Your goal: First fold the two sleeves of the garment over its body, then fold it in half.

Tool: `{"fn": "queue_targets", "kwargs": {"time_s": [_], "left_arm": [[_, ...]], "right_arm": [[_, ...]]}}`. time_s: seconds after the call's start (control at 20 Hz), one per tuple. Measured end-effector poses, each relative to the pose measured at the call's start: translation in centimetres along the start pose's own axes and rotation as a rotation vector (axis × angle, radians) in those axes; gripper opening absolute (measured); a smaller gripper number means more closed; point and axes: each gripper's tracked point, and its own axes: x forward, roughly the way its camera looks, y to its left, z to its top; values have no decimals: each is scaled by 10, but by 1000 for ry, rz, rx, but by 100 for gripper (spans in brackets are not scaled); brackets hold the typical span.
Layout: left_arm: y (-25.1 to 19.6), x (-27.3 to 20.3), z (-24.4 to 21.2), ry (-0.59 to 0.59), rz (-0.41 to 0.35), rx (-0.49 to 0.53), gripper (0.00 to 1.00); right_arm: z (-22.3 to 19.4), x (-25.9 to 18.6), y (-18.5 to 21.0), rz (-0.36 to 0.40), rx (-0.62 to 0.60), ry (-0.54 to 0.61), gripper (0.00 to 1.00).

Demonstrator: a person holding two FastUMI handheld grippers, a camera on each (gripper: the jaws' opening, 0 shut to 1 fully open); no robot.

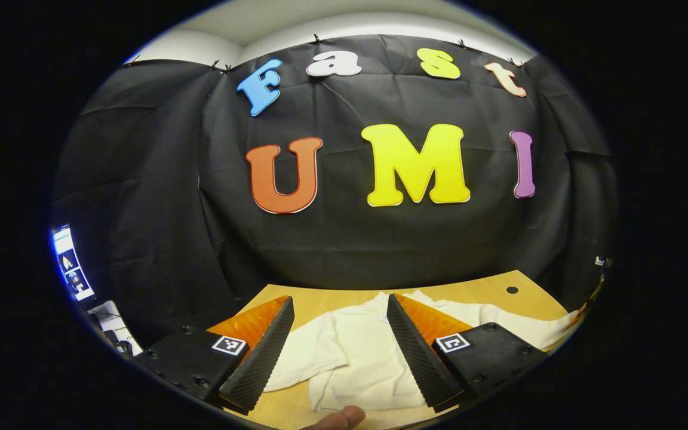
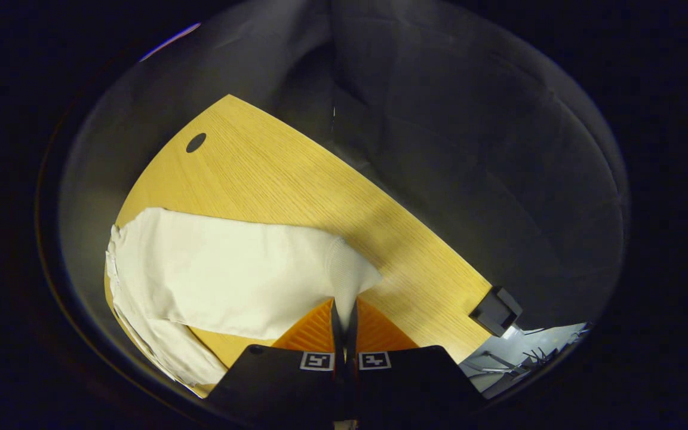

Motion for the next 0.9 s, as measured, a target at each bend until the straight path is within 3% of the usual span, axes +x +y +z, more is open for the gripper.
{"fn": "queue_targets", "kwargs": {"time_s": [0.3, 0.45, 0.6, 0.9], "left_arm": [[8, 14, -5, -20, -45, -59, 99], [13, 16, -7, -37, -78, -63, 99], [25, 18, -9, -54, -92, -37, 99], [57, 17, -22, -58, -95, 6, 99]], "right_arm": [[18, -66, 49, 27, -76, -89, 0], [25, -96, 85, 34, -170, -173, 1], [14, -114, 136, 59, -268, -210, 0], [-22, -130, 247, 156, -328, -184, 0]]}}
